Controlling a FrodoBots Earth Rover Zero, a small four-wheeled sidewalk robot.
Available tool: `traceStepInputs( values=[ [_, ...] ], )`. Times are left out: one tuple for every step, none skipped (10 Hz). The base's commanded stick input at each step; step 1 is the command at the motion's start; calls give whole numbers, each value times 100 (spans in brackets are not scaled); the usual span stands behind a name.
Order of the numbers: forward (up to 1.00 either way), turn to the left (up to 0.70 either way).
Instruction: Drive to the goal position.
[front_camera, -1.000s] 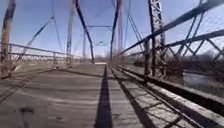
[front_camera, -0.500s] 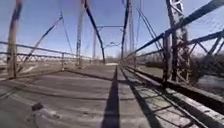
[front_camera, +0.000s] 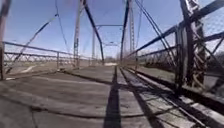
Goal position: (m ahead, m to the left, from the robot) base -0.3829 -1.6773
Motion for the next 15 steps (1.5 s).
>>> traceStepInputs(
  values=[
    [100, 0],
    [100, 0],
    [100, 0],
    [100, 0],
    [100, 0],
    [100, 0],
    [100, 0],
    [100, 0],
    [100, 0],
    [100, 0],
    [100, 0],
    [100, 0],
    [100, 0],
    [100, 0],
    [100, 0]
  ],
)
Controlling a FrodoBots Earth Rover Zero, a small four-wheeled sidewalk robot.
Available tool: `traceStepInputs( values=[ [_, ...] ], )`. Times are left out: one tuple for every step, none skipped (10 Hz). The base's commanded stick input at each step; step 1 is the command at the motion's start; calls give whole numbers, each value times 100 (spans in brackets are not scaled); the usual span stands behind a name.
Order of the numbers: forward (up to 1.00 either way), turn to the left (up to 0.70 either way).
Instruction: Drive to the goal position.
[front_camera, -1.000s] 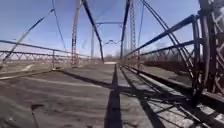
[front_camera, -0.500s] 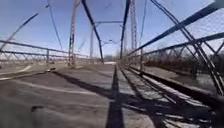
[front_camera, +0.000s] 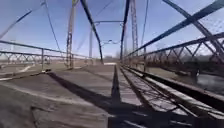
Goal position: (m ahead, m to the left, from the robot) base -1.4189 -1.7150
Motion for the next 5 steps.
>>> traceStepInputs(
  values=[
    [100, 0],
    [100, 0],
    [100, 0],
    [100, 0],
    [100, 0]
  ],
)
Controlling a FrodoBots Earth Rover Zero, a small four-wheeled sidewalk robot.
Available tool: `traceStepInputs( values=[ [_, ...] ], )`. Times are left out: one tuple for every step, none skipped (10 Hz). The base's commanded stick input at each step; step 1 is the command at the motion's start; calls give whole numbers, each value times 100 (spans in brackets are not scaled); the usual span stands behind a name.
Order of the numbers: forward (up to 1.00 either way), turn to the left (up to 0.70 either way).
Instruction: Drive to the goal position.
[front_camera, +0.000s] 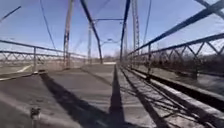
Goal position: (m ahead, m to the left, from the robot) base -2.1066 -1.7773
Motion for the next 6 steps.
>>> traceStepInputs(
  values=[
    [100, 0],
    [100, 0],
    [100, 0],
    [100, 0],
    [100, 0],
    [100, 0]
  ],
)
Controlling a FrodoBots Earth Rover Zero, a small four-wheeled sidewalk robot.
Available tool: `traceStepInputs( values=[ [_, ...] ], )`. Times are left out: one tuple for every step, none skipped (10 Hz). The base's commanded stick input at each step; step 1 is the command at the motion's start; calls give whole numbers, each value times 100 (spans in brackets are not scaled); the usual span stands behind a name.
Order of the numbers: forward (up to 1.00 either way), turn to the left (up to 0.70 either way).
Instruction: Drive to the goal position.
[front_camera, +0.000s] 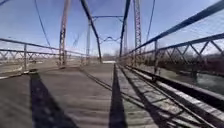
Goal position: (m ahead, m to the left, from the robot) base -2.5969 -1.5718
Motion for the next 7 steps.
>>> traceStepInputs(
  values=[
    [100, 0],
    [100, 0],
    [100, 0],
    [100, 0],
    [100, 0],
    [100, 0],
    [100, 0]
  ],
)
